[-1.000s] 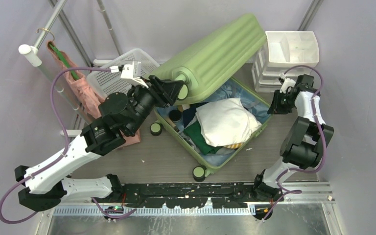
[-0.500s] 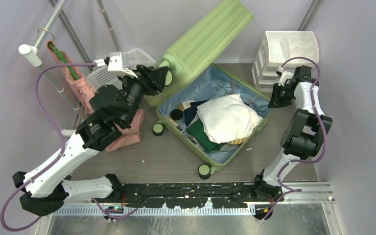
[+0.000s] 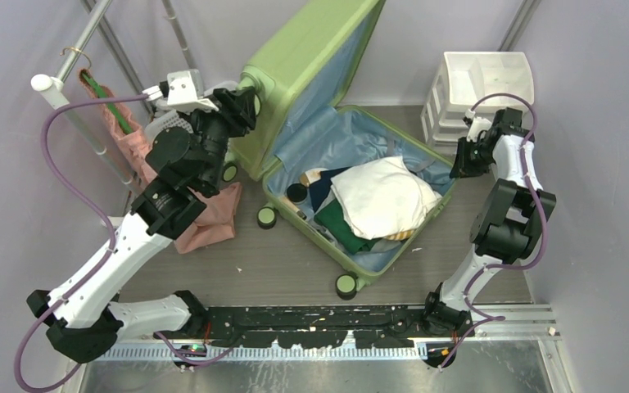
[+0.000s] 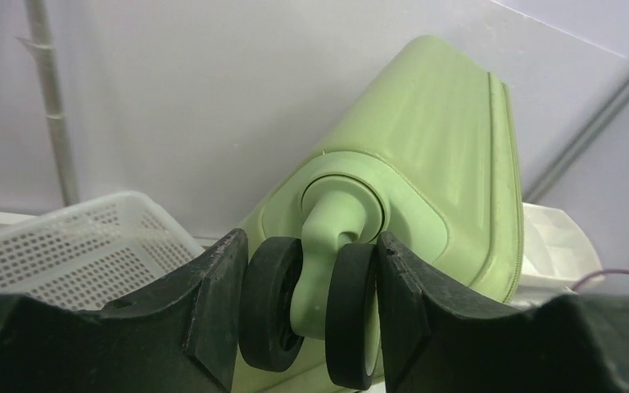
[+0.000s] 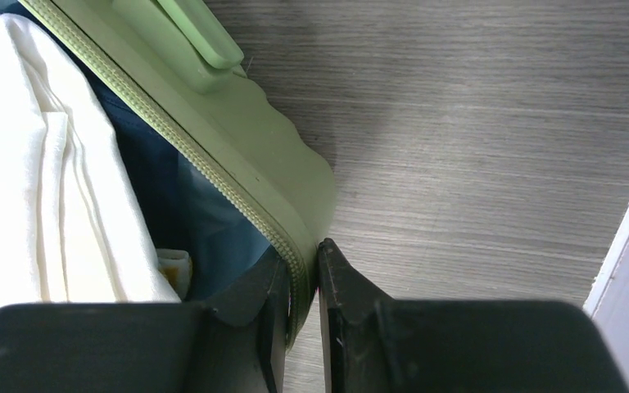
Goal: Open, take out, and arrange the luggage
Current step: Open the luggage at the center of the board.
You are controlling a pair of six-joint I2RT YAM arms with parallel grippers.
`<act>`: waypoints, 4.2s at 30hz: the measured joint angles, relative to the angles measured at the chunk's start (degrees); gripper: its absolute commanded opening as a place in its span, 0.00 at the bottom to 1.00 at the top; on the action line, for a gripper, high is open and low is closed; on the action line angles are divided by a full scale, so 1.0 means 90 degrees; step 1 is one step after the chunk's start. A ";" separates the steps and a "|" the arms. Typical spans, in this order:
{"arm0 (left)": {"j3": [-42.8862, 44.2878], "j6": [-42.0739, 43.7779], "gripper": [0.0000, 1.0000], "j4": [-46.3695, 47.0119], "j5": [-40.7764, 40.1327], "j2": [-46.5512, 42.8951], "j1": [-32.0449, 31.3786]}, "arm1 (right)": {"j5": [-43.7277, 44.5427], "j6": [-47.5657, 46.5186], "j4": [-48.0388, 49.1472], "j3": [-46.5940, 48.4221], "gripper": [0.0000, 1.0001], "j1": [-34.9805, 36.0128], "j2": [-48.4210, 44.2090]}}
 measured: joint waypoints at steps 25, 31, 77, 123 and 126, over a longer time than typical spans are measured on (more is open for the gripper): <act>0.0056 0.1338 0.00 0.0729 -0.0673 0.0461 0.1129 | -0.0682 -0.0478 -0.0284 0.1039 0.81 -0.0559 -0.0277; 0.0044 0.1530 0.00 0.0702 -0.0850 0.0459 0.1241 | -0.1039 -0.0964 -0.0656 0.1219 0.95 -0.0078 -0.1103; -0.1683 0.1724 0.00 0.1039 -0.0901 -0.0763 0.1702 | 0.0124 -0.0379 0.0464 -0.2176 0.06 0.7334 -0.1724; -0.1168 0.0481 0.00 0.0233 0.3123 -0.1287 0.1758 | -0.3458 0.1902 0.5527 0.3925 1.00 0.3257 0.3266; -0.1168 0.0481 0.00 0.0228 0.3177 -0.1290 0.1758 | -0.3490 0.2266 0.6120 0.4320 0.98 0.3359 0.3587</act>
